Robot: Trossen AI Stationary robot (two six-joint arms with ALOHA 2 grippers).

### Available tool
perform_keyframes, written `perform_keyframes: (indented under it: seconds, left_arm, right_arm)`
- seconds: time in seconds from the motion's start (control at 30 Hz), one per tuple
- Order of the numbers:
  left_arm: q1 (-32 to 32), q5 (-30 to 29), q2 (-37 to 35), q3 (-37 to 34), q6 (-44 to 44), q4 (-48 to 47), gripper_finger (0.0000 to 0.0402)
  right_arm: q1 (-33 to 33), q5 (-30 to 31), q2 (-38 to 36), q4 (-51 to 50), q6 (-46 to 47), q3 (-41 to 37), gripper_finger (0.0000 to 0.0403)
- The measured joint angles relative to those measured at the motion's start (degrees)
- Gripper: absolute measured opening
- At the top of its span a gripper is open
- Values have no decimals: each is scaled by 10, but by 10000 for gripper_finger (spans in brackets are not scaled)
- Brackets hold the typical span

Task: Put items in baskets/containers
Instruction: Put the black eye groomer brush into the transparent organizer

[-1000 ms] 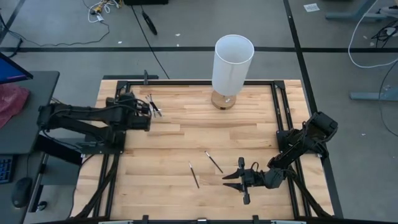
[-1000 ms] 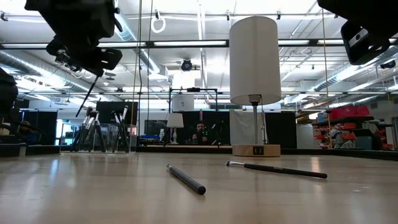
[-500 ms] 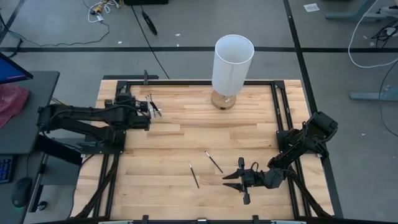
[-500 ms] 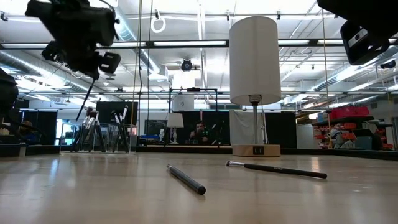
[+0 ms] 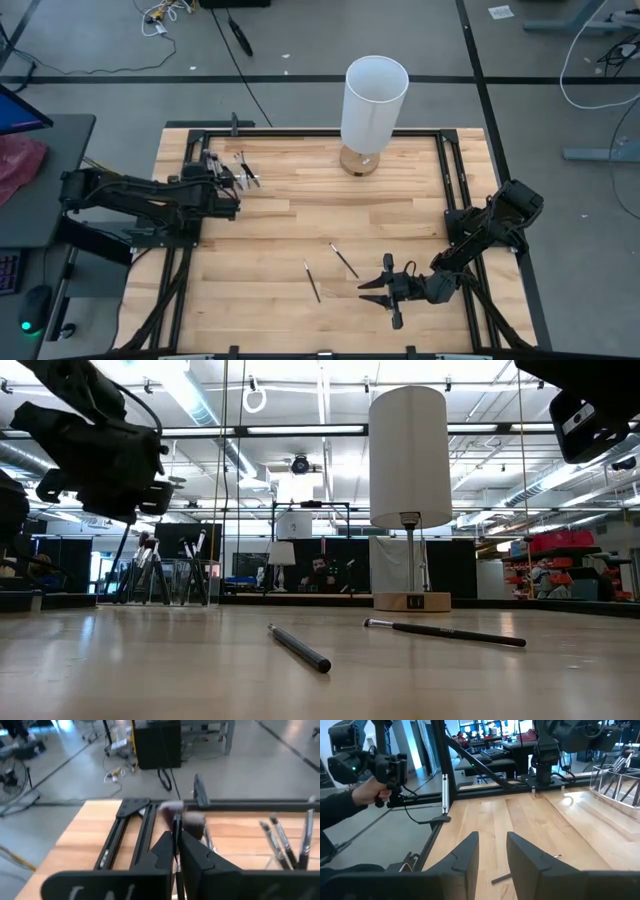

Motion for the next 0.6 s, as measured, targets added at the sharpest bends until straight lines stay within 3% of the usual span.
perform_keyframes:
  seconds: [0.2, 0.6]
  left_arm:
    - [20, 41, 0, -3, -13, 1, 30]
    - [52, 60, -1, -2, 6, 8, 34]
  right_arm:
    - [0, 0, 0, 3, 0, 0, 100]
    - [0, 0, 0, 5, 0, 0, 100]
